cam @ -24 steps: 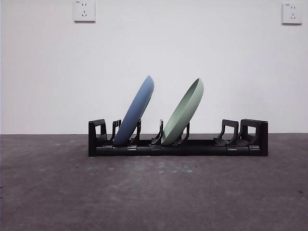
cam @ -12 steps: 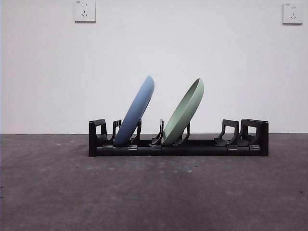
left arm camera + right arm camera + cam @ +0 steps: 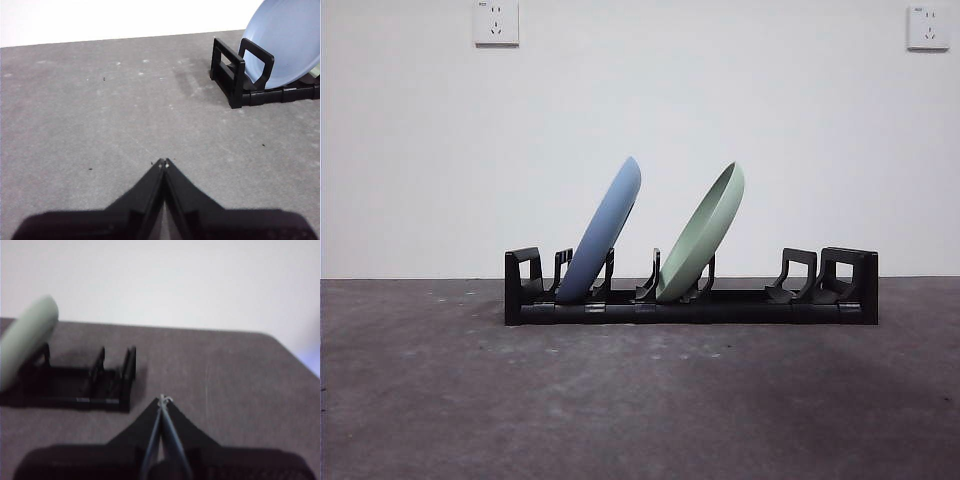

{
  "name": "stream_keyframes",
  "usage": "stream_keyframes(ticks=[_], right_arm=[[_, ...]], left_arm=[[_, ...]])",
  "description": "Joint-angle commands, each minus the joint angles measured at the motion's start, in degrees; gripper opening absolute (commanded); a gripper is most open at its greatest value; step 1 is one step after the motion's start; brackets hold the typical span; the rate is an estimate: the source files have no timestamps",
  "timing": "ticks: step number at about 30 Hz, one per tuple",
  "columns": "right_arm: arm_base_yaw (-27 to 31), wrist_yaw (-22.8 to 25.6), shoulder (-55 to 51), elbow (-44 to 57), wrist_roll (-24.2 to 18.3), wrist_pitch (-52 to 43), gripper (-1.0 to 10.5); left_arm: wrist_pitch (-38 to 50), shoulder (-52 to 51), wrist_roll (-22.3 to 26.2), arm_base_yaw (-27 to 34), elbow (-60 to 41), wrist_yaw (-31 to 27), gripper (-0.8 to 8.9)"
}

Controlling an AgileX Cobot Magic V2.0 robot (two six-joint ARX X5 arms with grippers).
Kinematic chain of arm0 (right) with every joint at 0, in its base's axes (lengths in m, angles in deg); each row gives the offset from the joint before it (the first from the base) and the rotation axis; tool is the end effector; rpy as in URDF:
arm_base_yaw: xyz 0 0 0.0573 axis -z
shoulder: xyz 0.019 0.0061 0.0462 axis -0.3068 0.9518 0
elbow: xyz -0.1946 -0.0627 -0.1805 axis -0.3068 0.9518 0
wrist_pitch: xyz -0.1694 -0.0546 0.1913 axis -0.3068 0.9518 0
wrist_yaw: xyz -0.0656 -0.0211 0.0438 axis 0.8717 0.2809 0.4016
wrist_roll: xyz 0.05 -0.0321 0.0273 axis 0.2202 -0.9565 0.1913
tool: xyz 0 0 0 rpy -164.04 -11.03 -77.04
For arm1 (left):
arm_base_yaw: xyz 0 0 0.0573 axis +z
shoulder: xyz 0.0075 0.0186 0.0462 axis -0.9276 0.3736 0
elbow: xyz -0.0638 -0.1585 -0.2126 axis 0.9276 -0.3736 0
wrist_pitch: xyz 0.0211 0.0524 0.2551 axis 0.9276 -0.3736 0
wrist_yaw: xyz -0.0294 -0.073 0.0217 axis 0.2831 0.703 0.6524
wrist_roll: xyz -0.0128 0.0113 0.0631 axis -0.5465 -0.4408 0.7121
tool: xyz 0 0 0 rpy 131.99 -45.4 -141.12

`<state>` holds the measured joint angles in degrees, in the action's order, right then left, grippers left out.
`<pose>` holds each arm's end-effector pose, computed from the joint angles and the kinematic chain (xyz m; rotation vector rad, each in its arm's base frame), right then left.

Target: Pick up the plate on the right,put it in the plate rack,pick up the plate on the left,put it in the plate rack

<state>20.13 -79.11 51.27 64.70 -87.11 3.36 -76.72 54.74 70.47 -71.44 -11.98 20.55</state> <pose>0.1153 -0.0035 0.2150 -0.0896 0.0996 -0.0145 0.1162 -0.0073 0.1440 0.0189 0.2213 -0.0695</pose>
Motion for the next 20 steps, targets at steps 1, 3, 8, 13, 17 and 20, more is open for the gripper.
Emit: stream_keyframes(ticks=[1,3,8,13,17,20], right_arm=[[0.0,1.7,-2.5,4.3,2.3,-1.0,0.0],[0.0,1.9,-4.5,6.9,2.6,-0.9,0.0],[0.0,1.8,-8.2,11.9,3.8,-0.8,0.0],[0.0,2.4,-9.4,12.7,3.8,1.1,0.0],[0.0,2.3,-9.4,12.7,3.8,1.0,0.0],[0.0,2.3,-9.4,12.7,3.8,1.1,0.0]], left_arm=[[0.5,0.0,-0.5,0.2,-0.5,-0.1,-0.04],[0.5,0.0,-0.6,0.2,-0.5,-0.1,-0.04],[0.5,0.0,-0.5,0.2,-0.5,-0.1,-0.04],[0.5,0.0,-0.5,0.2,-0.5,-0.1,-0.04],[0.5,0.2,-0.5,0.2,-0.5,-0.1,-0.04],[0.5,0.2,-0.5,0.2,-0.5,-0.1,-0.04]])
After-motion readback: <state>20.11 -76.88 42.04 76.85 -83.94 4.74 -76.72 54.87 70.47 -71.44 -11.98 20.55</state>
